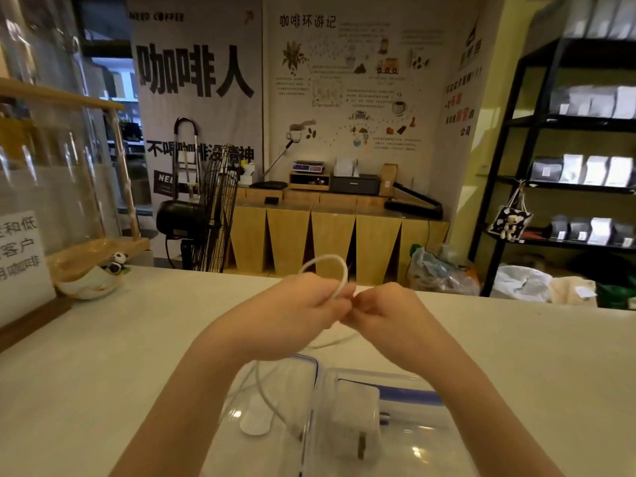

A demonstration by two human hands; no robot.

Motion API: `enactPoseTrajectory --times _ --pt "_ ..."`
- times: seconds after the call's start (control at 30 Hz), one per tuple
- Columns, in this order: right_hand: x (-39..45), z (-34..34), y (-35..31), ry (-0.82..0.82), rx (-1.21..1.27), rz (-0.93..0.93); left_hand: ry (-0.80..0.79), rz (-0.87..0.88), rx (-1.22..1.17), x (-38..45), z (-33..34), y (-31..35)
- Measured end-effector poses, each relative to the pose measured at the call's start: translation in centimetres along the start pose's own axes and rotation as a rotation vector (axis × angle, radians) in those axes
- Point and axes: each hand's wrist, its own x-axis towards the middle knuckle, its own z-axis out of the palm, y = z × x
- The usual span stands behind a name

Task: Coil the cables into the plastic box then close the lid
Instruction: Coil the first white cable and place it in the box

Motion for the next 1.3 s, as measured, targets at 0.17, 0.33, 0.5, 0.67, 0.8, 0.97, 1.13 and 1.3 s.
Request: enactPoseTrajectory --times 0.17,0.33,0.5,0.67,0.8,0.97,1.13,1.3 --pt "-0.2 0.0 -0.6 0.04 0.068 -0.094 0.067 0.013 0.217 -1.0 -0.1 0.9" --pt "-0.1 -0.5 -0.6 -0.067 0.287 -0.276 0.175 0.002 -0.334 -1.4 -1.3 0.6" --pt "0.0 -2.4 0.5 -0.084 0.57 -0.226 0.18 0.037 -0.835 -1.3 -2.1 0.1" --pt "-0.1 -3.6 1.9 -0.05 0.516 -0.177 0.128 0.184 -1.241 -1.1 -2.3 0.5" --pt "-0.3 -2.0 1.3 0.112 0.059 -0.219 0.111 0.193 -1.64 -0.3 -2.2 -0.1" --pt "-1.8 1.1 -1.1 -0.115 -0.333 -0.365 0.312 0.222 -1.733 1.1 -1.0 -0.3" --pt "-3.0 -0.4 -1.7 -0.185 -0.335 -0.43 0.493 0.206 -1.393 1.8 -0.5 -1.6" --pt "-4.0 -2.2 -2.2 -0.146 -0.27 -0.492 0.499 0.258 -1.065 1.7 0.4 -1.3"
